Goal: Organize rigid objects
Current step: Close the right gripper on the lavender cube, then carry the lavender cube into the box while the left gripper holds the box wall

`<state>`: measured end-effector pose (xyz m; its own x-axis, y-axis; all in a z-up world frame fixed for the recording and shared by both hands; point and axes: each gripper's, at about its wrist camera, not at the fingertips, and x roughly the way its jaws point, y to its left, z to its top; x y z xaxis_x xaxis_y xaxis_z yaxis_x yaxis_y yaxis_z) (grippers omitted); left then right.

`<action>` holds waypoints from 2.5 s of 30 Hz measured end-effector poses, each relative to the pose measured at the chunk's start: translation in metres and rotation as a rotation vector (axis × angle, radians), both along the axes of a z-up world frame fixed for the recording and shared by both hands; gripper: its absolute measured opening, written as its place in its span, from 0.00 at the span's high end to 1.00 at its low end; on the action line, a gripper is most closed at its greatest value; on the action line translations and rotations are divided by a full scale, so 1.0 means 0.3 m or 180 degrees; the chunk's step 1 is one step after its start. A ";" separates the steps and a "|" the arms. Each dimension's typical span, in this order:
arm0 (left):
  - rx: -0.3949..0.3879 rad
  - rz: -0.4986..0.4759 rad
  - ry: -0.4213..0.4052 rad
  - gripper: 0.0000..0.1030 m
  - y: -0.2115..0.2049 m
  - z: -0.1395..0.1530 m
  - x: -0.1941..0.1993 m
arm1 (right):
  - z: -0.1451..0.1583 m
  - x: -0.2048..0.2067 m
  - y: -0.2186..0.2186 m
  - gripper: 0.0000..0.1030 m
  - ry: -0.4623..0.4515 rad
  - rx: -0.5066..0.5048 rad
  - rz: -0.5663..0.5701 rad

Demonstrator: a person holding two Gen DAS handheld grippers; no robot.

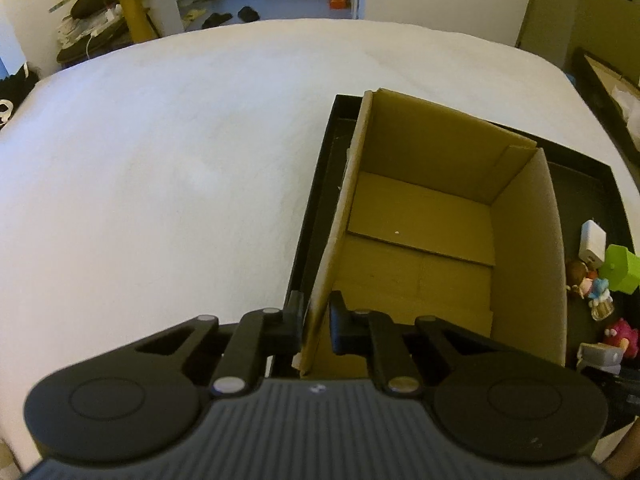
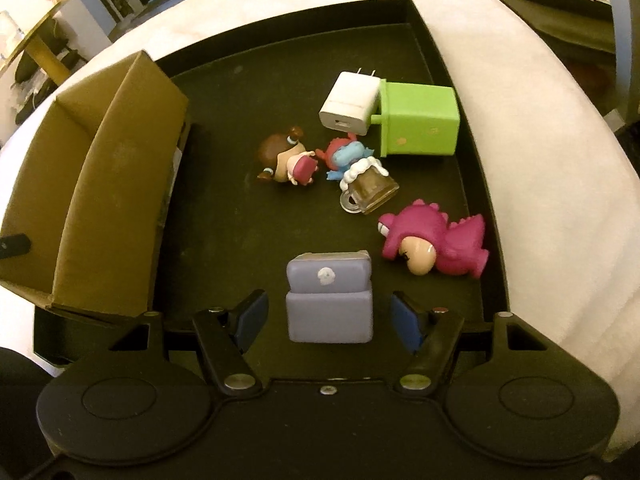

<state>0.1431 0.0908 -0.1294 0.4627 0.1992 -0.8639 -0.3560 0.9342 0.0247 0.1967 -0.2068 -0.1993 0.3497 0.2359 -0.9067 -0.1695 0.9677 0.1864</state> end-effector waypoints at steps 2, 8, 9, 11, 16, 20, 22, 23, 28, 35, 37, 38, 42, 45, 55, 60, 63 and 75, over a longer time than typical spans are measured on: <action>-0.0032 -0.0029 -0.0033 0.90 -0.008 0.003 -0.017 | -0.008 -0.001 0.013 0.57 -0.0026 -0.0122 0.0068; -0.0078 -0.0114 -0.0081 0.91 -0.030 -0.003 -0.054 | 0.013 -0.021 0.003 0.58 -0.0099 -0.0157 0.0102; -0.0084 -0.0112 -0.0089 0.91 -0.033 -0.004 -0.062 | 0.015 -0.026 -0.002 0.58 -0.0104 -0.0154 0.0096; -0.0045 -0.0149 -0.0132 0.91 -0.047 0.003 -0.083 | 0.024 -0.038 -0.013 0.58 -0.0105 -0.0133 0.0075; 0.0006 -0.0182 -0.0212 0.91 -0.050 0.011 -0.095 | 0.065 -0.065 -0.016 0.58 -0.0206 -0.0106 0.0059; -0.0014 -0.0195 -0.0252 0.91 -0.045 -0.004 -0.082 | 0.115 -0.087 -0.009 0.58 -0.0316 -0.0101 0.0074; -0.0022 -0.0222 -0.0264 0.91 -0.042 -0.012 -0.078 | 0.143 -0.094 -0.003 0.58 -0.0374 -0.0098 0.0075; -0.0055 -0.0212 -0.0265 0.91 -0.038 -0.014 -0.090 | 0.156 -0.098 0.000 0.58 -0.0400 -0.0100 0.0074; -0.0076 -0.0173 -0.0267 0.91 -0.031 -0.013 -0.090 | 0.217 -0.109 0.016 0.58 -0.0534 -0.0158 0.0104; -0.0056 -0.0133 -0.0245 0.91 -0.029 -0.020 -0.089 | 0.266 -0.108 0.055 0.58 -0.0677 -0.0203 0.0145; -0.0035 -0.0119 -0.0235 0.91 -0.034 -0.020 -0.086 | 0.281 -0.109 0.072 0.58 -0.0717 -0.0208 0.0173; -0.0033 -0.0111 -0.0228 0.91 -0.035 -0.021 -0.084 | 0.288 -0.112 0.079 0.58 -0.0741 -0.0216 0.0184; -0.0014 -0.0094 -0.0210 0.92 -0.038 -0.026 -0.079 | 0.318 -0.119 0.106 0.58 -0.0838 -0.0258 0.0215; 0.0022 -0.0110 -0.0214 0.92 -0.043 -0.028 -0.079 | 0.334 -0.120 0.127 0.58 -0.0901 -0.0292 0.0224; -0.0004 -0.0122 -0.0225 0.92 -0.037 -0.035 -0.078 | 0.380 -0.118 0.211 0.58 -0.1069 -0.0319 0.0308; -0.0027 -0.0109 -0.0222 0.92 -0.029 -0.044 -0.079 | 0.403 -0.120 0.282 0.58 -0.1130 -0.0310 0.0452; -0.0068 -0.0117 -0.0242 0.92 -0.022 -0.048 -0.081 | 0.407 -0.116 0.331 0.58 -0.1151 -0.0311 0.0550; -0.0212 -0.0106 -0.0345 0.91 0.014 -0.063 -0.101 | 0.357 -0.135 0.506 0.58 -0.1187 -0.0467 0.0936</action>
<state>0.1127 0.0951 -0.1484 0.5596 0.1259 -0.8192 -0.3219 0.9438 -0.0748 0.1561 -0.0551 -0.0923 0.5942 0.2527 -0.7636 -0.4686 0.8803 -0.0734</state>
